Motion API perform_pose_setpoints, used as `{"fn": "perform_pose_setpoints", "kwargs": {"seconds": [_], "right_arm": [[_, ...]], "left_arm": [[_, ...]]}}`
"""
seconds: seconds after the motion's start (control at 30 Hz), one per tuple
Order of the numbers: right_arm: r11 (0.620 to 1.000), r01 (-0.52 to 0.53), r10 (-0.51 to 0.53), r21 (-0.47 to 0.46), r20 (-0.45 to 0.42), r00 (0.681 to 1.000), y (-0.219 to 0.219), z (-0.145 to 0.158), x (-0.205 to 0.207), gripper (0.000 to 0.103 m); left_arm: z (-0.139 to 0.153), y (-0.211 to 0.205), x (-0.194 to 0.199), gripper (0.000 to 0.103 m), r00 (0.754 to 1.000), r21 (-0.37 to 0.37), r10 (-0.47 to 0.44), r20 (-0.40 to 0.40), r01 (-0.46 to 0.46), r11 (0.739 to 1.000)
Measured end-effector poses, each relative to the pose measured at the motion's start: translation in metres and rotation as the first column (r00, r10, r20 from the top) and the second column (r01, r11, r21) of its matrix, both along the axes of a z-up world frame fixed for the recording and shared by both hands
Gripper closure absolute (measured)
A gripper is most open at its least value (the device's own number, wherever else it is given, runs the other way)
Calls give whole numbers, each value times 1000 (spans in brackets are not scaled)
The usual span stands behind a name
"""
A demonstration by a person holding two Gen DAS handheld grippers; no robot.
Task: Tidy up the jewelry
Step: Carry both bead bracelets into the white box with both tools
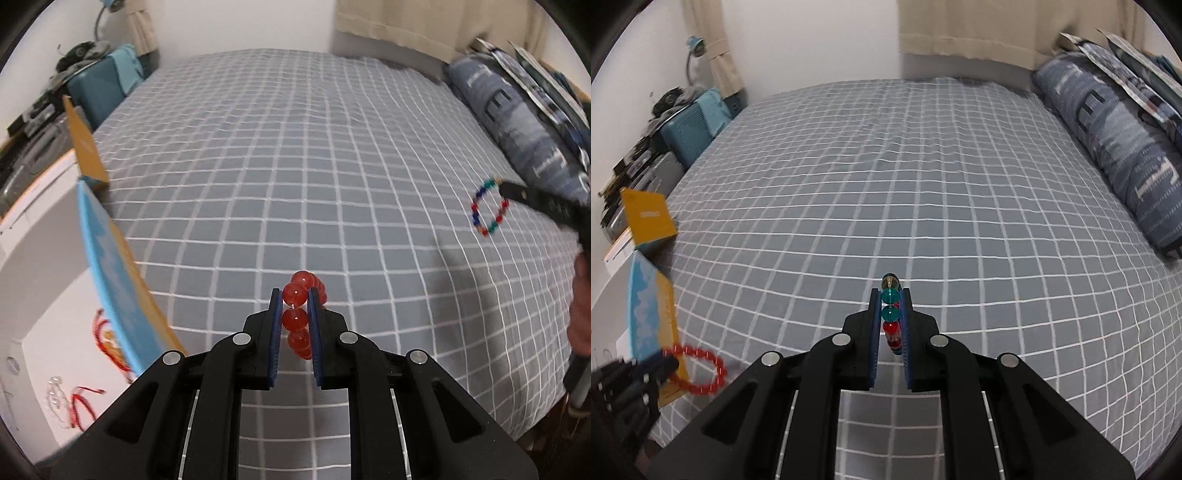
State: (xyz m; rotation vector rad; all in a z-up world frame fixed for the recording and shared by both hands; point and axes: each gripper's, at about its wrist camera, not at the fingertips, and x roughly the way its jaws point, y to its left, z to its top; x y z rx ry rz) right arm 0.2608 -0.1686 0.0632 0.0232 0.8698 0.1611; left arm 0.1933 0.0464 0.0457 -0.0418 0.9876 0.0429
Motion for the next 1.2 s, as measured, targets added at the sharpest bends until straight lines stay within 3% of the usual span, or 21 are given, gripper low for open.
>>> {"fn": "perform_pose_setpoints", "kwargs": {"seconds": [0.3,0.6,0.9,1.2], "right_arm": [[990,-142,141,7,57,988,73,31,-22,94],[947,-321,318,8,111,942,171,58,-39,93],[863,-505,500,6,126,857,275,58,-74,94],[778,-627,626,-29,113,772,356,39,-110,94]], "left_arm": [[50,56,-10,90,993,-6,102,63,-101,995],[85,127,-50,90,965,21,235,116,-239,971],[79,203,-103,90,915,22,387,113,-392,920],[47,260,-146,90,863,1,501,67,-502,865]]}}
